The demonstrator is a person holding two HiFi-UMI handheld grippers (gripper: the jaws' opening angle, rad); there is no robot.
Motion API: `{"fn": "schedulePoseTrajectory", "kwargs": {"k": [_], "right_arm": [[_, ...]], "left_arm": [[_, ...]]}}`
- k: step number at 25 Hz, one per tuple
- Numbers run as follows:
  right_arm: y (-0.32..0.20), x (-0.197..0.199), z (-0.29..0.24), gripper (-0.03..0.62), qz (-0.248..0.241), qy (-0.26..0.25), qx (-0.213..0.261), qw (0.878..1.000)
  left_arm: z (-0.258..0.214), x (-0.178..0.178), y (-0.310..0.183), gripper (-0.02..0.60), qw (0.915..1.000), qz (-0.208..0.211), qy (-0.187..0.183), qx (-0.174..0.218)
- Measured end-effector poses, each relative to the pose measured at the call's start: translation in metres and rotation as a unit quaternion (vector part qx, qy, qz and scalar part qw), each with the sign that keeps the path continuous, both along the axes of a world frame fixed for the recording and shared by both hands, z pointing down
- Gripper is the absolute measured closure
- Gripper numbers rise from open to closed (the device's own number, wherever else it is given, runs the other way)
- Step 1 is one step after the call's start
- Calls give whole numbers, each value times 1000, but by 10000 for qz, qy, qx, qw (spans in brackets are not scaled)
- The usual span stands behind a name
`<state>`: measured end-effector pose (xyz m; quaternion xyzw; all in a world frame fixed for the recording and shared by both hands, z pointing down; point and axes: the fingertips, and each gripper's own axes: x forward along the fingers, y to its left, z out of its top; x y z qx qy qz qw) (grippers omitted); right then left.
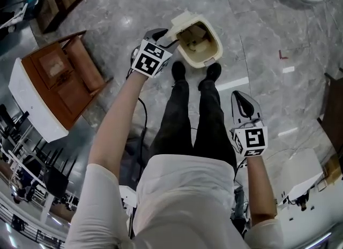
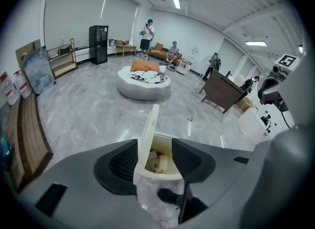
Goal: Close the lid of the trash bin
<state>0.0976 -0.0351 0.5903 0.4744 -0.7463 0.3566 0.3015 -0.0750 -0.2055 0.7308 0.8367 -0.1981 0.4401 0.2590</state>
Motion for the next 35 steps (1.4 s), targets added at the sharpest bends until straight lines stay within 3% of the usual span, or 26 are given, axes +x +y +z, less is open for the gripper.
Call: {"fn": "schedulePoseTrajectory", "kwargs": {"k": [9,17,35], "right_arm": [[6,3,19,563,-9,-163,-94,9998],[16,8,38,562,48,-283,-182,9994],[36,31,90,562,253,-442,-450,9977]], "left_arm": [[20,5,9,339,9993,124,-348,103],[18,24,60,339,9982,513,-283,95],[54,63,140,337,9956,890,-226,-198]]}}
